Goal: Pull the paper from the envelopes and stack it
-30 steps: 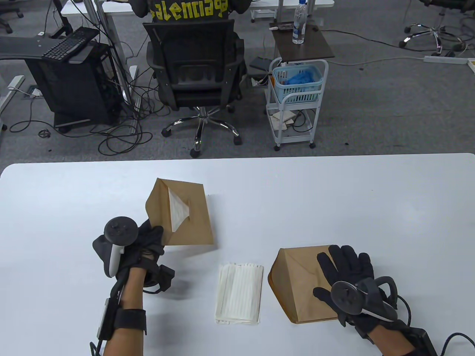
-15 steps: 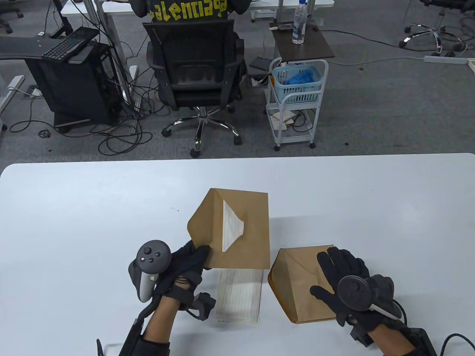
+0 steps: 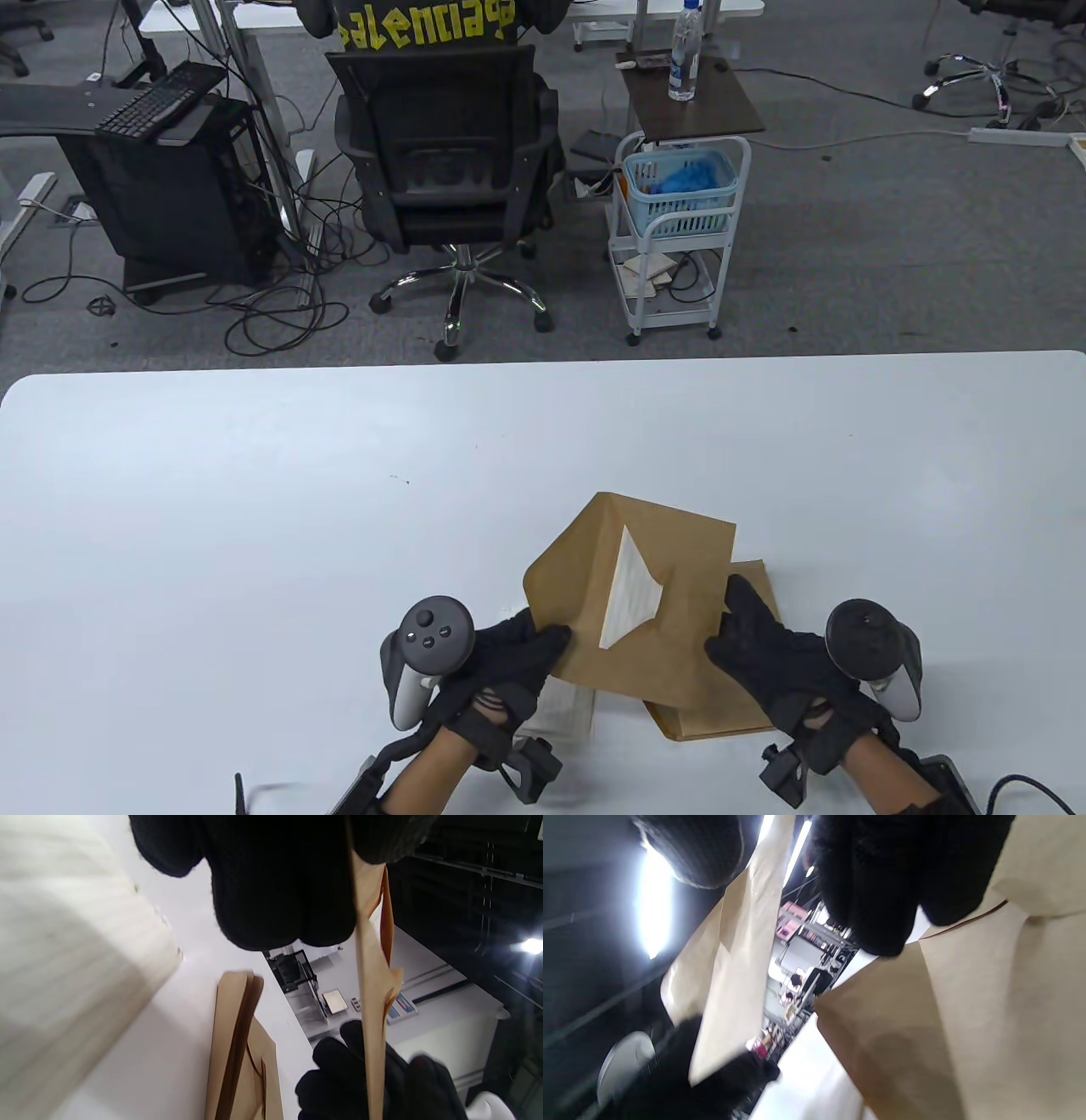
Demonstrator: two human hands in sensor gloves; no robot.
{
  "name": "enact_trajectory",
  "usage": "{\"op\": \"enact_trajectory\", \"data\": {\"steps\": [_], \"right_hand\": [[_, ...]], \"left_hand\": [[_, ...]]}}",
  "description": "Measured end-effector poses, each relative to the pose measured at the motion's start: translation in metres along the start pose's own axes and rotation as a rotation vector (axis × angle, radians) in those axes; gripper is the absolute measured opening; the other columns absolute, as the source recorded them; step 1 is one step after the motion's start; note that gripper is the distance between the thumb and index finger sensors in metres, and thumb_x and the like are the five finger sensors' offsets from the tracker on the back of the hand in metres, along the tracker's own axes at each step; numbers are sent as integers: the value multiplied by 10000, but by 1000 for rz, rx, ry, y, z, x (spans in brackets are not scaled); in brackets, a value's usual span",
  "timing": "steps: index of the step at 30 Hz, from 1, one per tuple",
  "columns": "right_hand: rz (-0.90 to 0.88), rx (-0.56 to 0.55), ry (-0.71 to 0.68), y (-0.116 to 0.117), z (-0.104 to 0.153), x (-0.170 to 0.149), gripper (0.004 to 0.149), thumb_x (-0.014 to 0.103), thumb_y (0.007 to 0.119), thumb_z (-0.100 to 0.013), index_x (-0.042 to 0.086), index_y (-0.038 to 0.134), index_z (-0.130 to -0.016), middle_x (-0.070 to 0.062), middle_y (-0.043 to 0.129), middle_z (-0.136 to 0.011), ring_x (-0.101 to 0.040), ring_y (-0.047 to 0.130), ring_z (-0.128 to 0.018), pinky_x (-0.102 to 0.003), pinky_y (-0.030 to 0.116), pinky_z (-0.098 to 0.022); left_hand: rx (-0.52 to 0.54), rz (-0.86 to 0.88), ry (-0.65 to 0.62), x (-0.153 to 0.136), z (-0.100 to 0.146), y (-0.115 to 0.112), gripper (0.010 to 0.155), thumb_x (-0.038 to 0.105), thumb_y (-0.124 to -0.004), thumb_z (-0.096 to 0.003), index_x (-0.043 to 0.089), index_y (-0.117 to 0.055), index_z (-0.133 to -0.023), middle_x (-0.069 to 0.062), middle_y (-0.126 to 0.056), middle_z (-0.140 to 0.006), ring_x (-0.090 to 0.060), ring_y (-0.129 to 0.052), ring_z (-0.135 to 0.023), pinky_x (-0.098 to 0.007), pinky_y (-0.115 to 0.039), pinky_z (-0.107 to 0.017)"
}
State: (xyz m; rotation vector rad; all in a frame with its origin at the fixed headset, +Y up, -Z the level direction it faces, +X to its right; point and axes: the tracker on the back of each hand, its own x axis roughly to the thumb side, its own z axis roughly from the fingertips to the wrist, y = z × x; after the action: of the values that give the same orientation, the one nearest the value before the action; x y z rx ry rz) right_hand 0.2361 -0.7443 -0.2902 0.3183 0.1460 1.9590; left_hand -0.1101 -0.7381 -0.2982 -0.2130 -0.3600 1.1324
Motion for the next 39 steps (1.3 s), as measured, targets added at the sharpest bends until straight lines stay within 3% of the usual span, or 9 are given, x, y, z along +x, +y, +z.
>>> {"op": "enact_trajectory", "data": {"steps": [4,10,13,16,23,27,30,33,39], "right_hand": [[-128,-43,50,-3,0,-5,739,379,805,-490,-64,504,-999,-74,987,-674,-208,1114,-502,-411,897,-417],[-110,-56,26,-4,2,0,557,311,808,-493,71,661,-974,-76,1011,-635,-185,1123,-423,-382,907,-380],[-83,-61,10,-4,4,3,531,299,792,-500,128,658,-986,-83,1007,-647,-184,1122,-426,-381,907,-381],[-115,-52,16,-3,5,3,508,285,785,-504,165,669,-984,-93,1006,-654,-177,1124,-415,-377,909,-376],[-151,0,11,1,7,6,473,266,790,-501,191,717,-962,-108,1011,-649,-142,1130,-354,-352,924,-344],[-165,29,-4,6,8,8,478,263,790,-500,173,716,-963,-121,1004,-667,-150,1133,-362,-353,925,-349],[-210,63,-12,10,8,8,490,266,783,-501,151,701,-971,-152,970,-729,-179,1131,-388,-372,917,-367],[-279,126,-24,14,7,8,506,268,774,-505,115,685,-979,-186,916,-798,-209,1118,-442,-397,900,-403],[-427,194,-64,15,5,5,476,277,761,-516,110,717,-959,-130,945,-787,-227,1103,-488,-419,879,-437]], "left_hand": [[-46,-100,-30,2,-1,-12,522,346,-748,-504,232,-673,-1008,15,-969,-807,-247,-1033,-702,-537,-676,-661],[-50,-265,-68,4,-1,-15,541,380,-781,-492,229,-696,-1004,-7,-934,-867,-301,-978,-792,-573,-640,-681],[46,-415,-61,3,0,-6,568,436,-784,-485,243,-691,-1011,-23,-907,-900,-319,-955,-818,-581,-630,-686],[159,-516,-55,4,2,2,683,469,-788,-480,229,-548,-1073,-52,-809,-979,-337,-895,-873,-595,-600,-699],[356,-778,-61,15,10,5,897,427,-818,-484,251,-193,-1103,-148,-375,-1149,-404,-588,-1047,-635,-420,-758],[372,-1090,-204,28,15,-10,755,388,-821,-489,421,-370,-1094,-130,-278,-1180,-425,-406,-1109,-641,-301,-780],[281,-1226,-328,33,18,-28,608,365,-783,-500,415,-549,-1060,-89,-330,-1187,-396,-428,-1115,-628,-296,-789],[220,-1211,-345,37,20,-42,589,384,-750,-502,311,-587,-1063,-74,-484,-1161,-368,-573,-1081,-617,-389,-786],[162,-808,-251,37,17,-30,541,438,-706,-502,279,-695,-1019,-89,-581,-1128,-380,-663,-1036,-620,-445,-767]]}}
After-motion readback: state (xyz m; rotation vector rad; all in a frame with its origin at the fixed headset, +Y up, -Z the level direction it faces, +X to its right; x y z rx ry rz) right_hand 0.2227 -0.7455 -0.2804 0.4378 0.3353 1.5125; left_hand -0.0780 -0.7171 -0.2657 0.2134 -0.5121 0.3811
